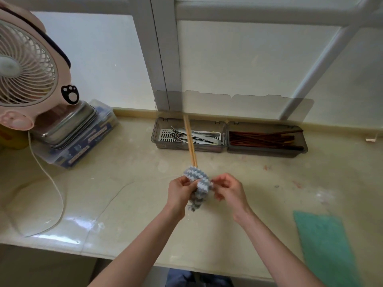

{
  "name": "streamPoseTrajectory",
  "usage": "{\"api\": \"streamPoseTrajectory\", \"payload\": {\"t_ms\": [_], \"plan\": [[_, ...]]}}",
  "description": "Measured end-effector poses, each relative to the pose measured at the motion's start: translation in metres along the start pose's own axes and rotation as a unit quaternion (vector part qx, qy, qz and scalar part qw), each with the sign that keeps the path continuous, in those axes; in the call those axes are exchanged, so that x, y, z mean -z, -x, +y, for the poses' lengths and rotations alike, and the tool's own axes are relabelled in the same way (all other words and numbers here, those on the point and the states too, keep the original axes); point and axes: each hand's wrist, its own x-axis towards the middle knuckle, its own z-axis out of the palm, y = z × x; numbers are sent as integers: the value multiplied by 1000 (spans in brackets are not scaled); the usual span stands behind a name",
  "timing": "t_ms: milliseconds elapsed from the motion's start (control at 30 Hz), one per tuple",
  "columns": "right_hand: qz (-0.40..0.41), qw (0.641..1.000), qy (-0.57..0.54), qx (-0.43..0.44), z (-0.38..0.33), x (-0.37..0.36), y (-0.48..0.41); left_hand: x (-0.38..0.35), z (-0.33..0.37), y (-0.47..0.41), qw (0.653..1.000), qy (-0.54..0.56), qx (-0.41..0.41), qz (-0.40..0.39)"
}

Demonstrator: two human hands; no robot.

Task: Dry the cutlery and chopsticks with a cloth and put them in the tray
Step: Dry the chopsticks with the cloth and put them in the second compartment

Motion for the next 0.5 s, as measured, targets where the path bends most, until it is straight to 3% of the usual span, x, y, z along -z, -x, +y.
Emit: {"api": "streamPoseTrajectory", "payload": {"t_ms": [167,500], "plan": [[-37,997,-59,23,-16,2,-14,-5,3,1,988,-142,-49,-47],[32,988,-149,-11,-35,26,-26,-25,-4,6,974,-194,-67,-95]]}}
